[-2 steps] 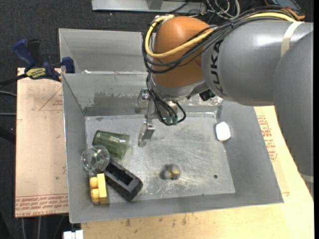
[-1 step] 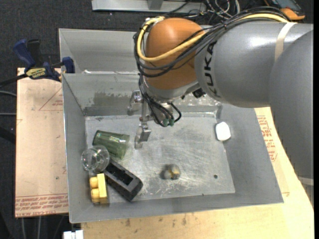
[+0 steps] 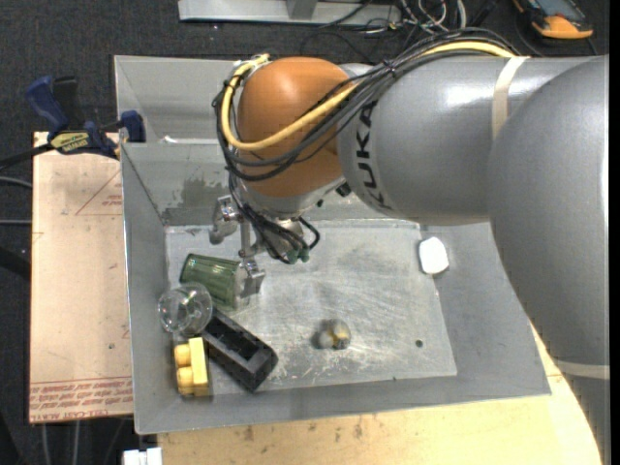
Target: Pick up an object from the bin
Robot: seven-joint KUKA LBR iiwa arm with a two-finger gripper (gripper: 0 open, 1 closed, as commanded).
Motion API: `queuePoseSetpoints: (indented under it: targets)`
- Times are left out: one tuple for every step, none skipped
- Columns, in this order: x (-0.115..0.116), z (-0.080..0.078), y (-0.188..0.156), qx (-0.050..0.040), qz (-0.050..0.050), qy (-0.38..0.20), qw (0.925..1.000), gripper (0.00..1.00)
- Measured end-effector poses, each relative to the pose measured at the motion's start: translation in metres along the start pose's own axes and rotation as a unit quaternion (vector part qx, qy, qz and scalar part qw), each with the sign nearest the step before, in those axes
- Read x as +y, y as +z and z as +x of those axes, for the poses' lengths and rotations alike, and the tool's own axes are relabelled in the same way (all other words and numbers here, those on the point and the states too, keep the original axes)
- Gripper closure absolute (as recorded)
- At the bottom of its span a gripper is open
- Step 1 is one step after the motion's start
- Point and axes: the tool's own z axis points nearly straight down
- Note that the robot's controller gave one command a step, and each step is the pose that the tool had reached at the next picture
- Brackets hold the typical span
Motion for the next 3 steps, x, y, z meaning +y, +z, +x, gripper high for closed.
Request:
queuePoseSetpoints:
  targets:
    - [0.0000, 0.0669, 0.0906, -0.0057, -0.004, 0.029, 0.9996, 1.00]
    - [0.0000, 0.0668, 0.0906, -0.0057, -0.004, 0.029, 0.9996, 1.00]
    - [0.0006, 0.0670, 0.0907, -0.0056, -0.004, 0.028, 0.9996, 1.00]
